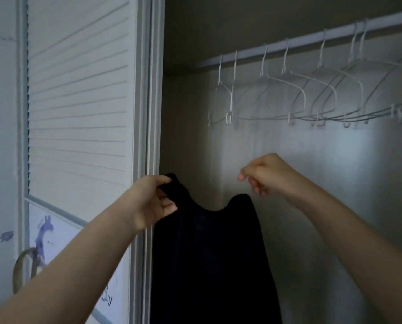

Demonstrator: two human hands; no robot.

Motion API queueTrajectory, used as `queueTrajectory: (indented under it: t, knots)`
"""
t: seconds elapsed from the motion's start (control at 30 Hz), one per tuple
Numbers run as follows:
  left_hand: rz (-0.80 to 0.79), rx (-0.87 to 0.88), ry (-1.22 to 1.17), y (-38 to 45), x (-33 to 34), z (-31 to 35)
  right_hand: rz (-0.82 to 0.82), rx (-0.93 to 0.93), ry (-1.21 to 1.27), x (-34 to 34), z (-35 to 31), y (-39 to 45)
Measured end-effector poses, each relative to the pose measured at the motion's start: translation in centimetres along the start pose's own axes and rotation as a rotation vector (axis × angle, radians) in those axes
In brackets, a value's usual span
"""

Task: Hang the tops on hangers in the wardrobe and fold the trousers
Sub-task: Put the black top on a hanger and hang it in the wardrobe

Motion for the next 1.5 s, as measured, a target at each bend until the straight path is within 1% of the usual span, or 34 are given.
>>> queueTrajectory:
  t: [0.03,0.07,0.1,0.17,0.2,0.23,0.27,0.37,0.43,0.5,0.6,0.7,0.73,0.8,0.83,0.87,0.9,1.0,1.07,1.2,1.3,1.4,1.43,1.47,1.5]
  knots:
    - [-0.002,0.013,0.002,0.2,1.2,-0.1,0.07,-0.057,0.035,-0.4,-1.9,0.6]
    - [-0.006,0.03,0.005,0.6,2.1,-0.2,0.157,-0.136,0.013,-0.6,-4.0,1.6]
    - [-0.001,0.044,0.018,0.9,2.8,-0.2,0.261,-0.238,-0.067,-1.0,-6.1,2.6]
    - [0.005,0.064,0.044,1.6,3.4,-0.3,0.467,-0.477,-0.342,-1.2,-10.8,4.7]
    - [0.008,0.07,0.056,1.9,3.5,-0.2,0.521,-0.557,-0.449,-1.1,-12.8,6.0]
    - [0.008,0.072,0.062,2.3,3.4,0.0,0.541,-0.591,-0.528,-1.0,-14.5,7.7]
    - [0.004,0.077,0.063,2.7,3.2,0.2,0.546,-0.588,-0.597,-0.9,-15.9,9.6]
    - [-0.025,0.103,0.054,4.0,2.5,0.7,0.53,-0.479,-0.811,-0.6,-18.3,14.9]
    - [-0.036,0.144,0.053,4.7,2.0,1.0,0.461,-0.366,-0.912,-0.1,-18.4,17.9]
    - [-0.032,0.19,0.072,5.2,1.5,1.3,0.388,-0.259,-0.947,0.5,-17.7,19.7]
    - [-0.037,0.235,0.068,5.8,0.9,1.6,0.339,-0.183,-0.893,0.9,-16.8,21.3]
    - [-0.045,0.245,0.067,5.8,1.0,1.4,0.374,-0.114,-0.804,0.6,-15.9,21.7]
    - [-0.05,0.241,0.069,5.8,1.0,1.3,0.349,-0.084,-0.755,0.7,-15.6,21.7]
    - [-0.062,0.233,0.09,5.6,1.2,1.3,0.222,0.017,-0.602,1.3,-14.6,22.0]
    - [-0.071,0.233,0.098,5.5,1.3,1.3,0.185,0.073,-0.488,1.5,-14.0,22.3]
    - [-0.08,0.233,0.102,5.4,1.4,1.3,0.178,0.116,-0.369,1.5,-13.5,22.4]
    - [-0.087,0.232,0.106,5.3,1.4,1.3,0.187,0.118,-0.283,1.6,-13.2,22.5]
    - [-0.115,0.226,0.122,5.0,1.5,1.4,0.276,-0.016,-0.104,1.6,-13.1,23.0]
    - [-0.129,0.219,0.131,4.8,1.6,1.4,0.369,-0.056,-0.038,1.3,-13.3,23.0]
    - [-0.102,0.2,0.132,4.3,1.7,0.8,0.439,-0.119,0.021,0.7,-14.2,21.8]
    - [-0.093,0.188,0.162,3.8,1.8,0.5,0.469,-0.204,0.03,1.5,-14.2,18.8]
    - [-0.046,0.182,0.213,4.0,1.5,0.2,0.506,-0.328,0.164,3.4,-12.0,13.9]
    - [-0.025,0.187,0.215,3.9,1.3,0.2,0.491,-0.354,0.22,4.3,-11.0,12.2]
    - [-0.007,0.194,0.22,3.9,1.0,0.3,0.429,-0.348,0.268,5.5,-9.8,10.9]
    - [0.019,0.199,0.24,3.6,0.8,0.3,0.328,-0.299,0.315,6.7,-8.7,9.7]
Point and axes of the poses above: each hand's wrist, its own y-axis towards the middle knuckle, its own x-axis out of the palm, z = x × y, the point moved 4 cm from there along y, towards the middle knuckle
